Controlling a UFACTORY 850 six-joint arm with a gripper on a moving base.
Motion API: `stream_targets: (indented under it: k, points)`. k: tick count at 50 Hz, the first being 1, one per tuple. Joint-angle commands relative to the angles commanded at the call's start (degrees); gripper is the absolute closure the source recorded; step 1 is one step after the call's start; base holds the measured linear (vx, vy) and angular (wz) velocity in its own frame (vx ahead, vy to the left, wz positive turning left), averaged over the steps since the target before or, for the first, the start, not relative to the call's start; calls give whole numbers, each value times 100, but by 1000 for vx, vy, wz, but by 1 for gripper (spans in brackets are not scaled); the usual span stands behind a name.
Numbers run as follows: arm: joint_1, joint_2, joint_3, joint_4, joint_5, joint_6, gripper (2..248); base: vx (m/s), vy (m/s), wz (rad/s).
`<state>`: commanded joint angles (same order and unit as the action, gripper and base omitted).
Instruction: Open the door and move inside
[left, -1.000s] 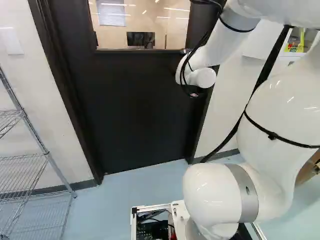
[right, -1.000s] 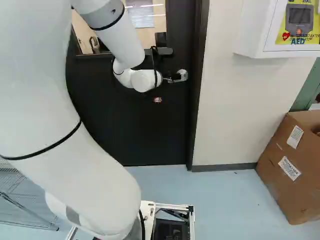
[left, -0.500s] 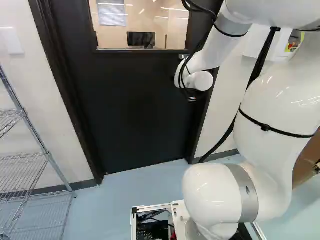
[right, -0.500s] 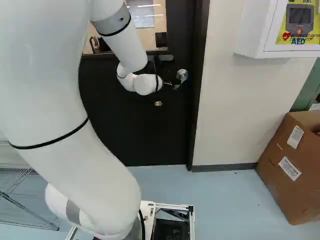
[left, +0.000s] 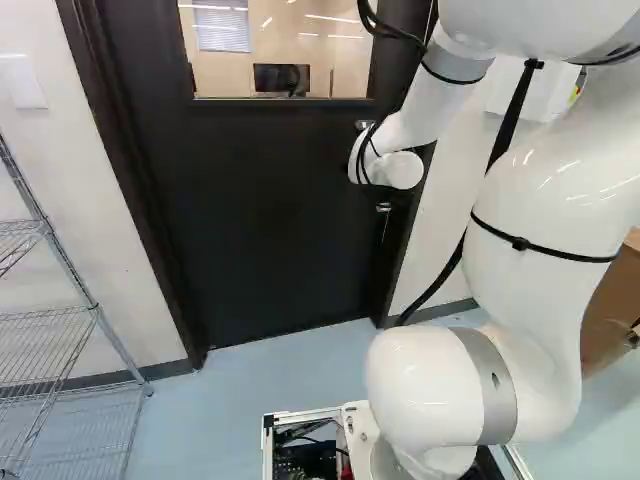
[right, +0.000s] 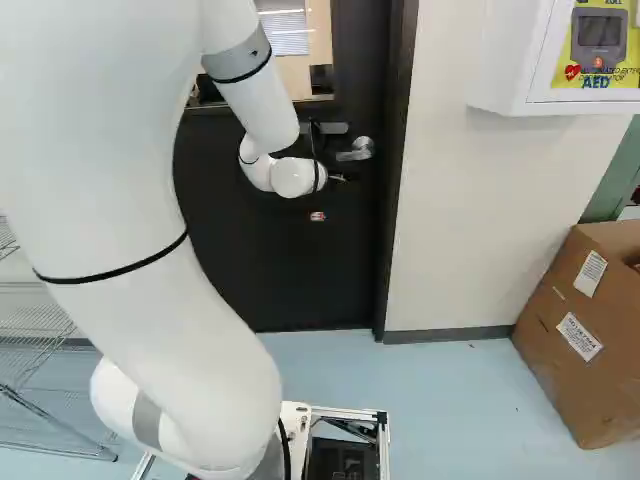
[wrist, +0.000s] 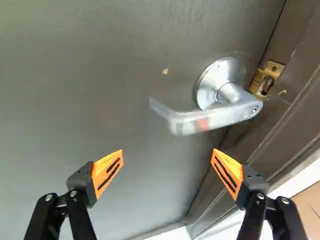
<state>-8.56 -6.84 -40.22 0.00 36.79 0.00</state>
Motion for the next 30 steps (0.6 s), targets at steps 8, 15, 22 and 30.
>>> stream_targets:
  k: [8, 15, 22, 30]
  points:
    - [1, -77, -6, 35, 0, 0, 3, 0, 0, 0]
    - [25, -146, -66, 238, -24, 0, 3, 0, 0, 0]
    - [88, -276, -207, 565, -90, 0, 3, 0, 0, 0]
    - [178, -457, -408, 1019, -213, 0, 3, 0, 0, 0]
